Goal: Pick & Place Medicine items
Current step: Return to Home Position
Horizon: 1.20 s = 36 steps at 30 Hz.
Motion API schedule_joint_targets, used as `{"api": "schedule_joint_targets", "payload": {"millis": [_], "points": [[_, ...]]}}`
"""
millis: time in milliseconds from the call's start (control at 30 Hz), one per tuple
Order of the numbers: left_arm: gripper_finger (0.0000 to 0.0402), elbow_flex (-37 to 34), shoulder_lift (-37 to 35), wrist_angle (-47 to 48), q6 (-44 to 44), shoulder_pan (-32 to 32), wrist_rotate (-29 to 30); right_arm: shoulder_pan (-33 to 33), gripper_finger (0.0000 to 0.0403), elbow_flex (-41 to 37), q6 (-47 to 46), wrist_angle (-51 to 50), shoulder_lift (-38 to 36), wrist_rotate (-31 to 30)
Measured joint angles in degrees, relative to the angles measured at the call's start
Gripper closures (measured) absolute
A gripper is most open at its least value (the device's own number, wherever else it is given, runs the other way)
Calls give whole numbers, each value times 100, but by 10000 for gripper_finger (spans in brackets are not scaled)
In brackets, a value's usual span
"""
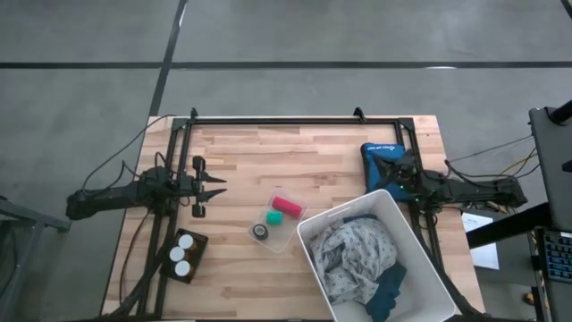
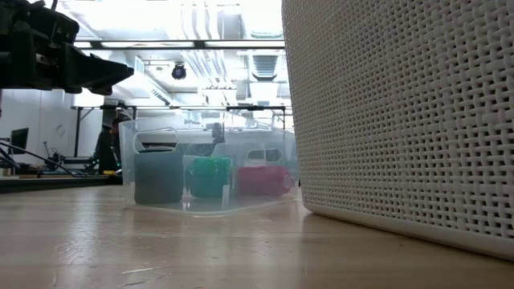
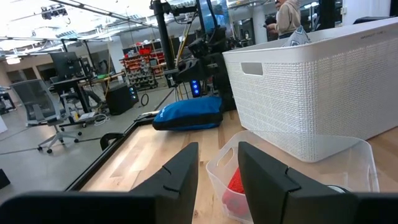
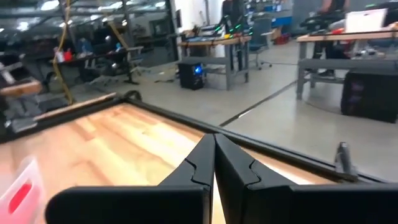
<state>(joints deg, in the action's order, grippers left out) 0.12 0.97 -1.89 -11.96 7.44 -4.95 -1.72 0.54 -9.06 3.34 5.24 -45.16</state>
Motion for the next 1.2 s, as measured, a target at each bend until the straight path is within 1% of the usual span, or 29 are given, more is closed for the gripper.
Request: {"api": "schedule_joint_targets", "payload": {"millis": [67,133,200,367,1200], "points": [[284,0,0,0,1,0,0,4,394,0,-6,25,138,216],[284,0,0,0,1,0,0,7,394,9,-5,65,289,578],[284,0,0,-2,2,1,0,9,394,11,-21,83,414,721],[284,0,1,0,2,1,0,7,394,11,-59,51,548,709],[284,0,2,-2,2,2,0,-2,394,4,232,34,538,623]]}}
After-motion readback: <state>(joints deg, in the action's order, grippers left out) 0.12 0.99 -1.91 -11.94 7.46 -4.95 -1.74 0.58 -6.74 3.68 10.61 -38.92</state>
